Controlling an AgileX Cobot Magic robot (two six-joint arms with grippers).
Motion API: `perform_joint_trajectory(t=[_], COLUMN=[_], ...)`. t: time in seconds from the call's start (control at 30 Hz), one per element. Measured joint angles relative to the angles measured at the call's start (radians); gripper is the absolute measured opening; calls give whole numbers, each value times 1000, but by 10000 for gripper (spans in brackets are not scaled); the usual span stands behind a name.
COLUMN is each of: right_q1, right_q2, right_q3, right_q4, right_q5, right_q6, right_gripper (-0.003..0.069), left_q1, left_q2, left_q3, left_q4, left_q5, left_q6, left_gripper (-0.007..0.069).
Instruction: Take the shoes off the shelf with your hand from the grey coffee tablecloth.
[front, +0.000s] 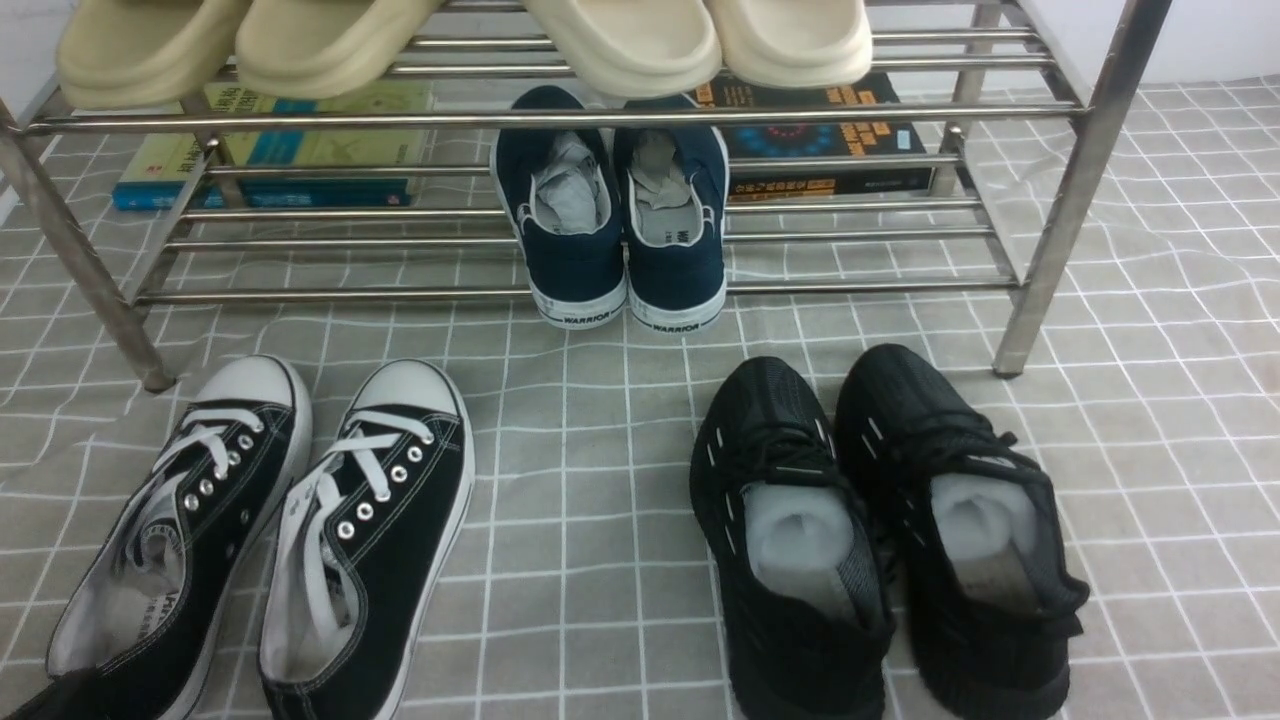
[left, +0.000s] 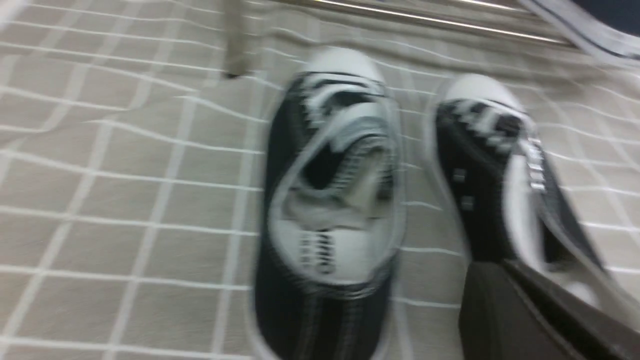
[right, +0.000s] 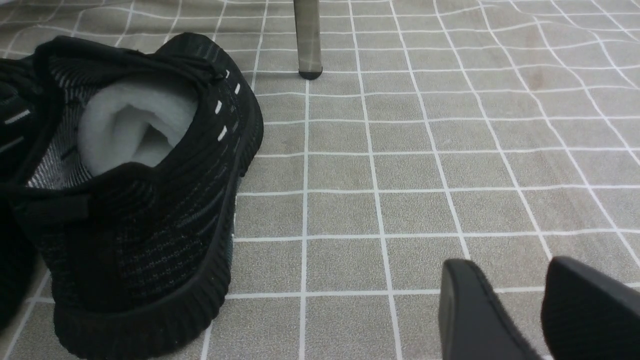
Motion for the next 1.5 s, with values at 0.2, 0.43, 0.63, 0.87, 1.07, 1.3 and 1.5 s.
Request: perform_joint_trajectory(t=[0.2,0.43,0.63,0.87,1.07,1.3,1.5], right_q1=[0,0,0,0,0,0,0], right_q2=[0,0,0,0,0,0,0], right_q3=[0,0,0,0,0,0,0], right_q4=[0,0,0,0,1,2,2], right_q5=[0,0,0,0,0,0,0], right_q6=[0,0,0,0,0,0,0], right_gripper=[238,238,238,238,238,238,238], left_q1=[23,23,23,23,23,23,23], left_q2=[-30,-30,-30,-30,-30,-30,-30], left_q3=[8,8,8,8,8,8,8], left_q4=[48,61,69,71,71,71,71], left_q5=[61,62,62,62,62,62,62], left_q6=[-16,2,5,5,5,5,5], left_gripper=[25,32,32,37,43,50,54])
